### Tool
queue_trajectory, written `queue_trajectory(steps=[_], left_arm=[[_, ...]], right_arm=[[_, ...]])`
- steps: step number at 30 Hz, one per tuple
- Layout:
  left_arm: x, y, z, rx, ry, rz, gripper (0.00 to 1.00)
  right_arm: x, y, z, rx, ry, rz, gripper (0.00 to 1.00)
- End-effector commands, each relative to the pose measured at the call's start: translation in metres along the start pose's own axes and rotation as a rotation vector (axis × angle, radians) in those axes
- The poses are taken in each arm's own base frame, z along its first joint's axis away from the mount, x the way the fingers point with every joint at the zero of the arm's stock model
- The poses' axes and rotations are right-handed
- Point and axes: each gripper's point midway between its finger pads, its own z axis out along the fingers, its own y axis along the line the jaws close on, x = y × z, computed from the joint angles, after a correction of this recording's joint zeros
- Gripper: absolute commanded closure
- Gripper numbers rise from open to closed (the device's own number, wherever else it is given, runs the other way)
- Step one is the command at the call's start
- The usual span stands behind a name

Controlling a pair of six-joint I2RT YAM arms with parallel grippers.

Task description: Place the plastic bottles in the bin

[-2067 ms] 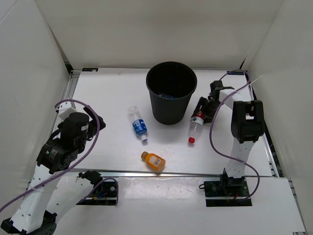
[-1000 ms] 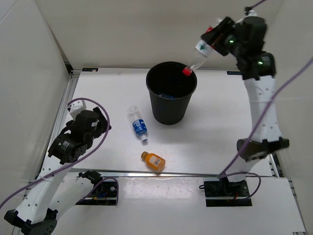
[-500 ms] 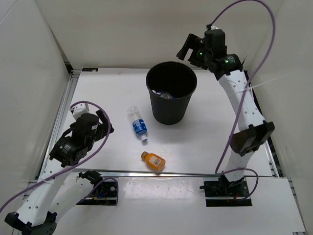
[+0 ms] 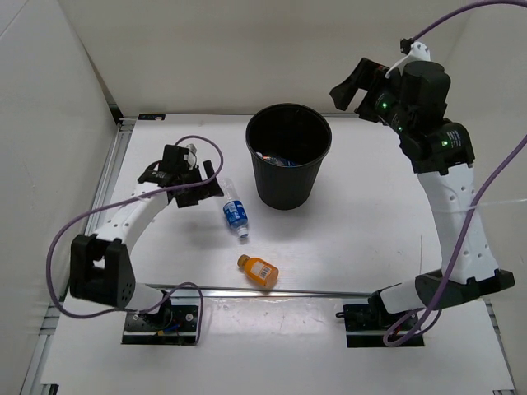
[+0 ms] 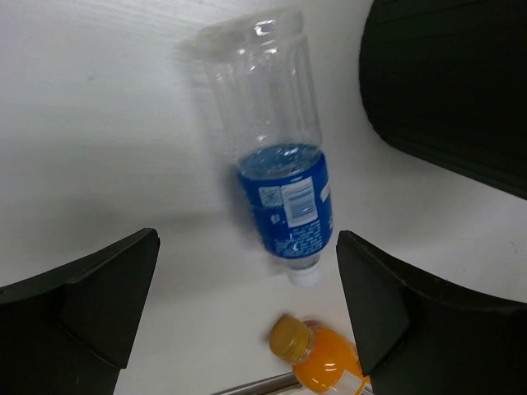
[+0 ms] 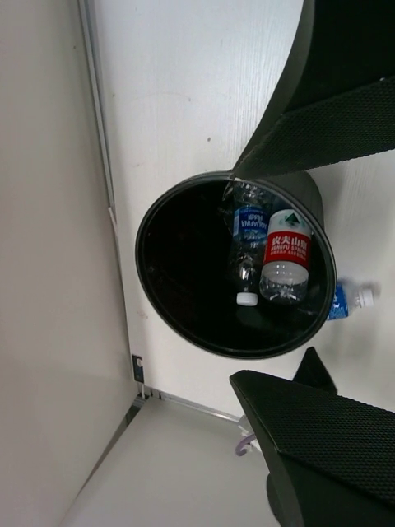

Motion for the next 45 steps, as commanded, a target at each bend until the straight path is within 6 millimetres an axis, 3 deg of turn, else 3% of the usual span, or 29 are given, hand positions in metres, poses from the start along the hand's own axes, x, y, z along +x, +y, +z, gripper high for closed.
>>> queue_trajectory(steps=[1, 6, 7, 11, 16, 22, 28, 30, 33, 34, 36, 38, 39, 43, 44, 45], left_arm=[[-0.029, -0.044, -0.003, 0.213, -0.046, 0.056, 0.0], [-0.024, -0.049, 0.024, 0.253, 0.027, 0.029, 0.0], [-0.031, -0.054, 0.025, 0.269, 0.016, 0.035, 0.0], [-0.021, -0.054, 0.046, 0.263, 0.077, 0.007, 0.0], [0.002, -0.036, 0.072, 0.207, 0.159, -0.03, 0.0], [0.013, -0.034, 0.098, 0.212, 0.242, -0.084, 0.0], [0.033, -0.023, 0.108, 0.206, 0.314, -0.117, 0.22], [0.042, -0.018, 0.105, 0.191, 0.322, -0.121, 0.29], [0.044, -0.015, 0.093, 0.195, 0.307, -0.116, 0.58], [0.043, -0.012, 0.089, 0.195, 0.297, -0.122, 0.73], [0.032, -0.01, 0.074, 0.202, 0.241, -0.115, 0.8], [0.028, -0.005, 0.059, 0.205, 0.21, -0.114, 0.8], [0.021, -0.003, 0.043, 0.192, 0.168, -0.113, 0.8], [-0.042, -0.004, -0.013, 0.134, -0.056, -0.099, 0.8], [-0.077, -0.019, -0.038, 0.154, -0.161, -0.063, 0.8], [-0.098, -0.024, -0.054, 0.142, -0.233, -0.053, 0.8]], right_arm=[[0.011, -0.016, 0.011, 0.027, 0.042, -0.022, 0.01], [0.011, -0.016, 0.011, 0.028, 0.042, -0.022, 0.01], [0.015, -0.019, 0.013, 0.033, 0.053, -0.022, 0.01], [0.018, -0.022, 0.015, 0.047, 0.057, -0.022, 0.01], [0.017, -0.027, 0.017, 0.072, 0.053, -0.032, 0.01], [0.02, -0.031, 0.018, 0.086, 0.059, -0.044, 0.01], [0.022, -0.036, 0.017, 0.109, 0.058, -0.045, 0.01], [0.022, -0.036, 0.017, 0.109, 0.058, -0.045, 0.01], [0.025, -0.038, 0.019, 0.113, 0.066, -0.045, 0.01], [0.025, -0.038, 0.019, 0.113, 0.066, -0.045, 0.01], [0.029, -0.036, 0.023, 0.109, 0.079, -0.022, 0.01], [0.031, -0.035, 0.025, 0.103, 0.092, -0.021, 0.01], [0.031, -0.035, 0.025, 0.104, 0.092, -0.009, 0.01], [0.039, -0.034, 0.031, 0.102, 0.123, 0.029, 0.01], [0.039, -0.034, 0.031, 0.101, 0.123, 0.029, 0.01], [0.04, -0.032, 0.031, 0.092, 0.128, 0.03, 0.01]])
